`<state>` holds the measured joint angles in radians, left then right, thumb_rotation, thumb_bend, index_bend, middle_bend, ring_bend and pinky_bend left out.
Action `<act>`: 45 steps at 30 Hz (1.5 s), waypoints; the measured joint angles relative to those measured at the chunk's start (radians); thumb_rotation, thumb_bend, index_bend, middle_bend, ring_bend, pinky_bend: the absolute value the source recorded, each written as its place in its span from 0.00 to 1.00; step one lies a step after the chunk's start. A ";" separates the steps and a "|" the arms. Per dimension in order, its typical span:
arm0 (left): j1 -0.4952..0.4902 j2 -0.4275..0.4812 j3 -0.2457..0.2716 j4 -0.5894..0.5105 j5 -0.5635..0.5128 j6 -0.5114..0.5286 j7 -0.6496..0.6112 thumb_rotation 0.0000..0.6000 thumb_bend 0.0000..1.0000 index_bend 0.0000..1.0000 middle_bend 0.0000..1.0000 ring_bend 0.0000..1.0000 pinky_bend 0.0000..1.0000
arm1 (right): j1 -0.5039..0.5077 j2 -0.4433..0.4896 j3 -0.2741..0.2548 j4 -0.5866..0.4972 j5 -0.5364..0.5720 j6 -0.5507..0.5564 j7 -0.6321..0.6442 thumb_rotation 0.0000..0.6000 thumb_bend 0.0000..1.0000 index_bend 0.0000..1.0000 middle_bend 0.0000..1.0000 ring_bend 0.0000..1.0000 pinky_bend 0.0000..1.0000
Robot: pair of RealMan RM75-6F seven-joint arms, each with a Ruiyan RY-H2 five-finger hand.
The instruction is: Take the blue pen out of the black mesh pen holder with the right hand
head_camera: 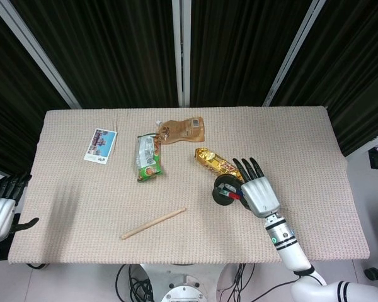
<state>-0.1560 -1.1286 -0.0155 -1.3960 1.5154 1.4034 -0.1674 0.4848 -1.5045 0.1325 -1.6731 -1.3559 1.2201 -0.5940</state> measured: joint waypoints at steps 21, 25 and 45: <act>-0.001 0.001 0.002 -0.007 0.005 -0.001 0.008 1.00 0.11 0.04 0.00 0.00 0.00 | -0.038 0.082 0.012 -0.093 -0.122 0.146 0.093 1.00 0.32 0.67 0.06 0.00 0.00; -0.004 -0.002 0.003 -0.007 0.006 -0.006 0.011 1.00 0.11 0.04 0.00 0.00 0.00 | -0.069 0.122 0.027 -0.106 -0.176 0.235 0.132 1.00 0.32 0.69 0.07 0.00 0.00; -0.012 -0.001 0.001 -0.014 -0.009 -0.030 0.029 1.00 0.11 0.04 0.00 0.00 0.00 | -0.105 0.025 0.016 0.263 -0.015 0.121 0.153 1.00 0.22 0.34 0.01 0.00 0.00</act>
<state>-0.1681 -1.1297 -0.0148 -1.4097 1.5062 1.3739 -0.1386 0.3794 -1.4797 0.1486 -1.4103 -1.3708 1.3407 -0.4406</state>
